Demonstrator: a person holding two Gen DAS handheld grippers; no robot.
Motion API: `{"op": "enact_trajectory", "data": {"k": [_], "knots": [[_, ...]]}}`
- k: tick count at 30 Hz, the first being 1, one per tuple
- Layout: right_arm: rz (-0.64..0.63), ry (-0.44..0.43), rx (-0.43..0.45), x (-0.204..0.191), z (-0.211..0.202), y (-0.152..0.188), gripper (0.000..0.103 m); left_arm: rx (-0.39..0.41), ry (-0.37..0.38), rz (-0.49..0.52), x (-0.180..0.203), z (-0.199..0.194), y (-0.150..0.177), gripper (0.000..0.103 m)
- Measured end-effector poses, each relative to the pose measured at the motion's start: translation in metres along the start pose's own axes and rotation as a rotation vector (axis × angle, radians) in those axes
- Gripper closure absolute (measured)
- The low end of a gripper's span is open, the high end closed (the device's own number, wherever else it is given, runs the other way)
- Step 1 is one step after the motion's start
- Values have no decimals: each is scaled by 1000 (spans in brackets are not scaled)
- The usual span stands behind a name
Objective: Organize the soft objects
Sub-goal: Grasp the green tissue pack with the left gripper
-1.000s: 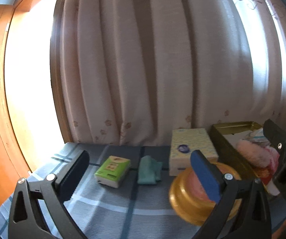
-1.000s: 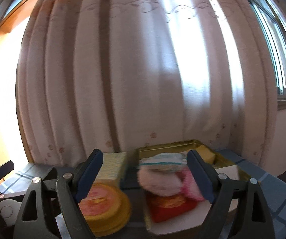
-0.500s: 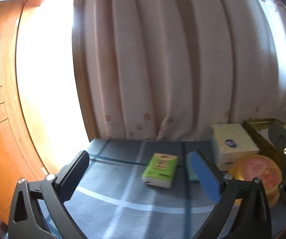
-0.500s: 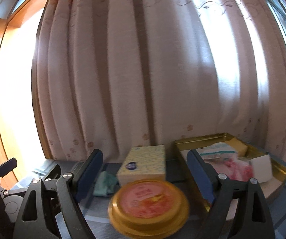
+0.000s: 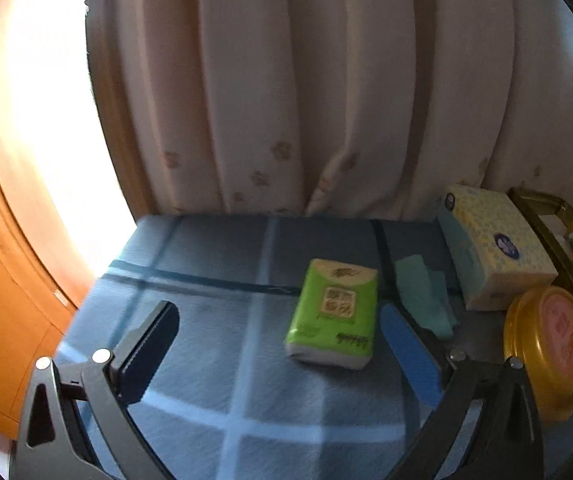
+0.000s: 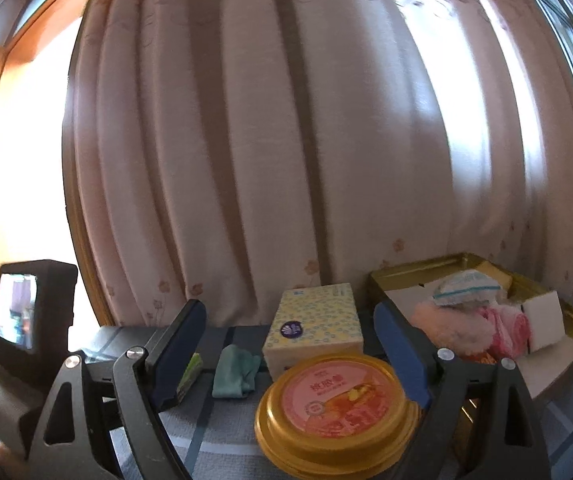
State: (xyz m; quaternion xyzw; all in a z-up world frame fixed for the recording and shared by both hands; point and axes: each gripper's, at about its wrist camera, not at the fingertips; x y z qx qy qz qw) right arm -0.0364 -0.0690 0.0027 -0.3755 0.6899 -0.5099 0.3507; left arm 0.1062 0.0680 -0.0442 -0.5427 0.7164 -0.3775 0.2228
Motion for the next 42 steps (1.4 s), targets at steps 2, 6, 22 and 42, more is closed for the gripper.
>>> {"op": "enact_trajectory", "data": {"k": [2,6,22,42], "knots": [[17,5,-17,4,3,0,15,-35,-3,19,6,12,-3,4],[17,2,-26,4,4,0,15,-103,5,49,15,29,-6,12],[-64,-67,-63,-17,12,2,27,-46,-48,-189,-41,11,2,54],[-270,-80,-510,-131,115,34,63,58,-354,-250,-89,-19,7,54]]}}
Point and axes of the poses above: each gripper's, at about its wrist camera, not at the fingertips, and z roughly the way its jaws point, x to its right, y to its underside, and after that the axes turned 10 degrees about y, right-handed
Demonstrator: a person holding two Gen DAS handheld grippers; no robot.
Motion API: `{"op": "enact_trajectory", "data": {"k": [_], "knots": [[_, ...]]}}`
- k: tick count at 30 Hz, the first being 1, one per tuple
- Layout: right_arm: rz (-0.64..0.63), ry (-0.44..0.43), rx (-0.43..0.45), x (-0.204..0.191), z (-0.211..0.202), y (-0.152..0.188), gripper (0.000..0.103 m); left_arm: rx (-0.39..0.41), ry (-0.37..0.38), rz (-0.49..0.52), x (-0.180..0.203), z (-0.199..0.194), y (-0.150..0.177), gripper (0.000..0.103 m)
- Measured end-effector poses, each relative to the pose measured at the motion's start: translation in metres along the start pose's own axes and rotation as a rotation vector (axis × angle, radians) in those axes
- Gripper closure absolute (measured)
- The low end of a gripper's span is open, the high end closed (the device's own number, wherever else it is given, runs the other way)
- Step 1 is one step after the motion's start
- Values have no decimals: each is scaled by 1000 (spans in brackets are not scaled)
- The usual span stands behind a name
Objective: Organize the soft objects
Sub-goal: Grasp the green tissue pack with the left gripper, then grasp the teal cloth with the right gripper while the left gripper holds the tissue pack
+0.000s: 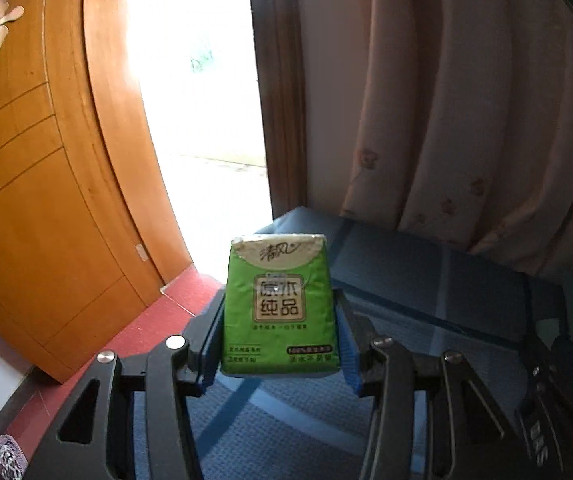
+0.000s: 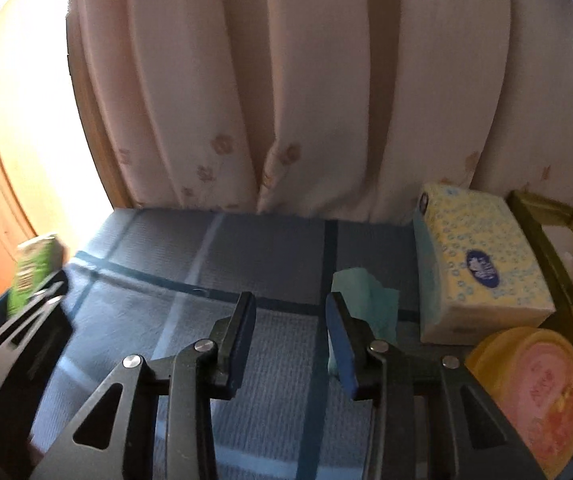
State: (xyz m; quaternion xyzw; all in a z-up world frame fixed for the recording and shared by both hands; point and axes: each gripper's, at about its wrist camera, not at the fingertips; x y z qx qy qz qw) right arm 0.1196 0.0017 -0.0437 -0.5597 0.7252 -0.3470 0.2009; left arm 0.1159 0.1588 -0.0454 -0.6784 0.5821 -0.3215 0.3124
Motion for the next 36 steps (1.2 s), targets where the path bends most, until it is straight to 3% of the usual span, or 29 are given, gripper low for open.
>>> {"op": "enact_trajectory", "data": {"k": [9,16,21,27,28,31,34,36], "knots": [[80,119,-125,7,36,-13,64,3,-9,2,11,10,1,54],[83,157,-144,2,50,-20,63,-12,0,-11,9,11,-3,54],[116,185,-99,13,41,-19,63,-7,1,-13,8,11,-6,54],[100,180,-161,11,61,-23,63,-19,4,-12,8,14,-5,54],[93,180,-160,10,61,-24,65,-22,5,-14,8,14,-5,54],[90,160,-149,11,55,-22,85,-28,6,-25,6,16,-6,54],[89,121,-137,12,49,-21,95,-26,12,-26,6,16,-7,54],[88,76,-114,15,42,-16,96,-22,20,-18,7,16,-7,54]]}}
Point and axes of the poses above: each gripper's, at about its wrist camera, not at the fingertips, and z roughly the way its jaws point, x to its right, y to its underside, and after that the axes turned 10 degrees about y, right-handed
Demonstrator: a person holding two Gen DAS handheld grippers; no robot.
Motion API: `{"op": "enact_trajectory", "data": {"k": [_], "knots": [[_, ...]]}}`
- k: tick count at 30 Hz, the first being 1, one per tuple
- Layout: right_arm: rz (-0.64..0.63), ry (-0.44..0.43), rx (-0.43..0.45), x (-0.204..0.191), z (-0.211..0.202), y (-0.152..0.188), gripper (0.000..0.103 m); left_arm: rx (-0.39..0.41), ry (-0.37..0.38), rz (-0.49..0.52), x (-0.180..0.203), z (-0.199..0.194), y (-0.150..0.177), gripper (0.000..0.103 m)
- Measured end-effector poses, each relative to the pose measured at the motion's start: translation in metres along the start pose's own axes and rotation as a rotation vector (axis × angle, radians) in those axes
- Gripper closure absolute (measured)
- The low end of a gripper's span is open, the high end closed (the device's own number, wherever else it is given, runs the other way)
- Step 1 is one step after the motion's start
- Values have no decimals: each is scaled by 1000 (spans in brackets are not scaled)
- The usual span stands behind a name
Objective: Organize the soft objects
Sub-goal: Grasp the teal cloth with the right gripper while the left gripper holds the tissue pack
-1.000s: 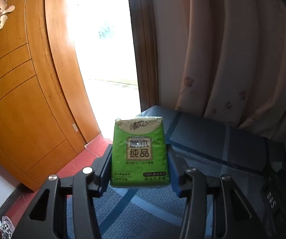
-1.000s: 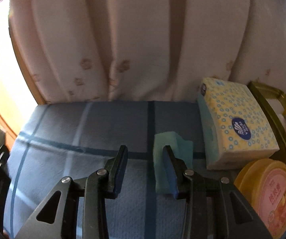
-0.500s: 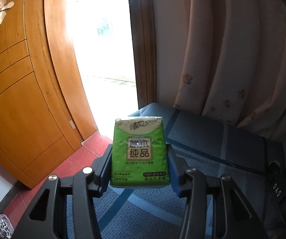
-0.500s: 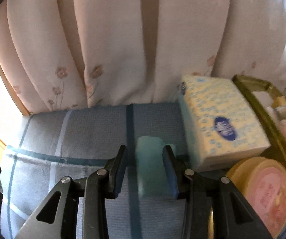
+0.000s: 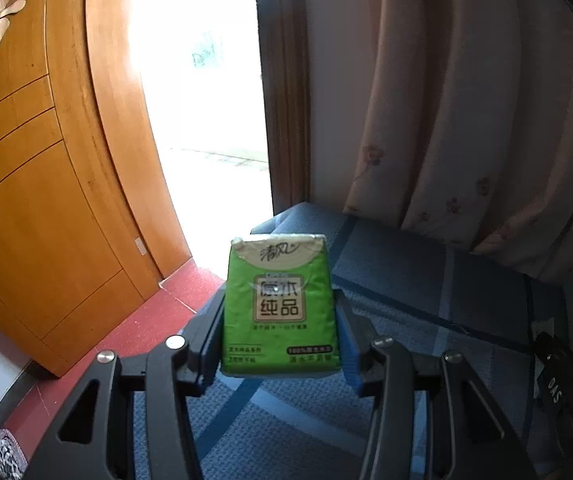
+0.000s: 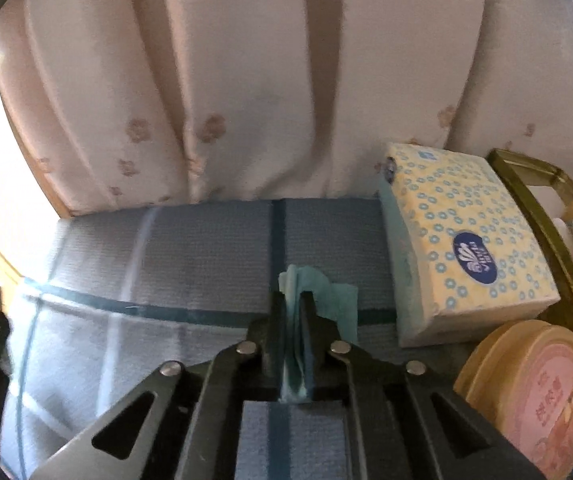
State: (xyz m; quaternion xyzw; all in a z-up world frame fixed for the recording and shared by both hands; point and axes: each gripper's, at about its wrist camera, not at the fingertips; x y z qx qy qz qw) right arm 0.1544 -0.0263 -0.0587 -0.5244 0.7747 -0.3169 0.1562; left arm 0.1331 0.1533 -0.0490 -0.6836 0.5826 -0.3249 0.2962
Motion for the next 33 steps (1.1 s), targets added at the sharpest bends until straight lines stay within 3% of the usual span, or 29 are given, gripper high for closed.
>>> {"op": "enact_trajectory", "data": {"k": [8,14,19,25,33], "knots": [[-9,-205,267,9,-53,12,96,73,47,22,2,-11,2,54],[-5,-306,385,10,-83,16,96,95,123,62,11,-14,7,54],[-6,-349,414,25,-94,22,96,115,154,88,17,-18,11,54],[23,-467,403,49,-98,29,96,153,226,94,15,-31,18,54],[-1,-438,417,59,-103,36,96,210,318,99,12,-45,21,54]]}}
Point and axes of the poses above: each gripper's, at about its wrist camera, not at the fingertips, and z roughly the way its jaws point, x to its right, y to its underside, and after that the axes turned 10 degrees about y, right-handed
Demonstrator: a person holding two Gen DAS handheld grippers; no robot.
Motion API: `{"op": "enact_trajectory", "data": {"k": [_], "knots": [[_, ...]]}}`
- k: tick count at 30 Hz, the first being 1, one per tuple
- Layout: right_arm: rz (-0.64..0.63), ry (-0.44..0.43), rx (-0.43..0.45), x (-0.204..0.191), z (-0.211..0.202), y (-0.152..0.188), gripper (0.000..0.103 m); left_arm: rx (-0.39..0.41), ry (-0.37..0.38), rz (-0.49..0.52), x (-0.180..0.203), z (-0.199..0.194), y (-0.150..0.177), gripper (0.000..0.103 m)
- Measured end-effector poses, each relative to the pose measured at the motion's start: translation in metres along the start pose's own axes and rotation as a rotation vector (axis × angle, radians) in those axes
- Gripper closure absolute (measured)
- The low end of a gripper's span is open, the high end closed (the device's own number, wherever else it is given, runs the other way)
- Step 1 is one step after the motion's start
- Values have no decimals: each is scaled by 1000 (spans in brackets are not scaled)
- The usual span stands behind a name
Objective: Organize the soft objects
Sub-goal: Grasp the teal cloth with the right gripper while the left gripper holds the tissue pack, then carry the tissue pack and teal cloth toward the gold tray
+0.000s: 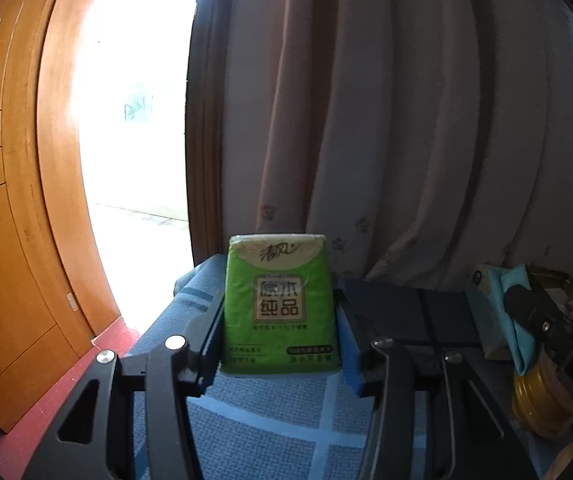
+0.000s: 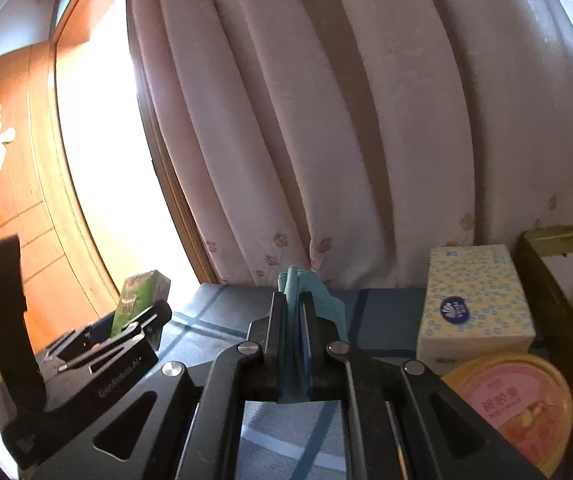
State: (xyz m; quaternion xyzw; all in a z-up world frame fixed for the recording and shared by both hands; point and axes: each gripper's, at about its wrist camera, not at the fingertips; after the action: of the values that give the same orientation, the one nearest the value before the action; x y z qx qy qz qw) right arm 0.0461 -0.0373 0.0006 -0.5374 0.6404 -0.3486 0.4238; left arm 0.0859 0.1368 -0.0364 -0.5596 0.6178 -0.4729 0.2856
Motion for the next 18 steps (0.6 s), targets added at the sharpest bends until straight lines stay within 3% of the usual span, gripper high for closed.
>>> {"op": "enact_trajectory", "data": {"k": [9,18], "knots": [[-70,-22,45,-5,-29,5,96,27,-45,28,9,-7,2,54],[-79,-9,58,3,-33,6,96,22,-66,23,22,-16,6,54]]}}
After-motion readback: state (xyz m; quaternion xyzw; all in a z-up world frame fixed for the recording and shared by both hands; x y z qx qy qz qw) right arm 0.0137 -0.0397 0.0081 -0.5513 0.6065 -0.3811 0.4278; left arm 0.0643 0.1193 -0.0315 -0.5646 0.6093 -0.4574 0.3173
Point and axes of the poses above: each gripper's, at about its wrist camera, not at the fingertips, and z roughly the way its jaws point, x to its right, y to its underside, and after that the axes turned 10 degrees about y, right-handed
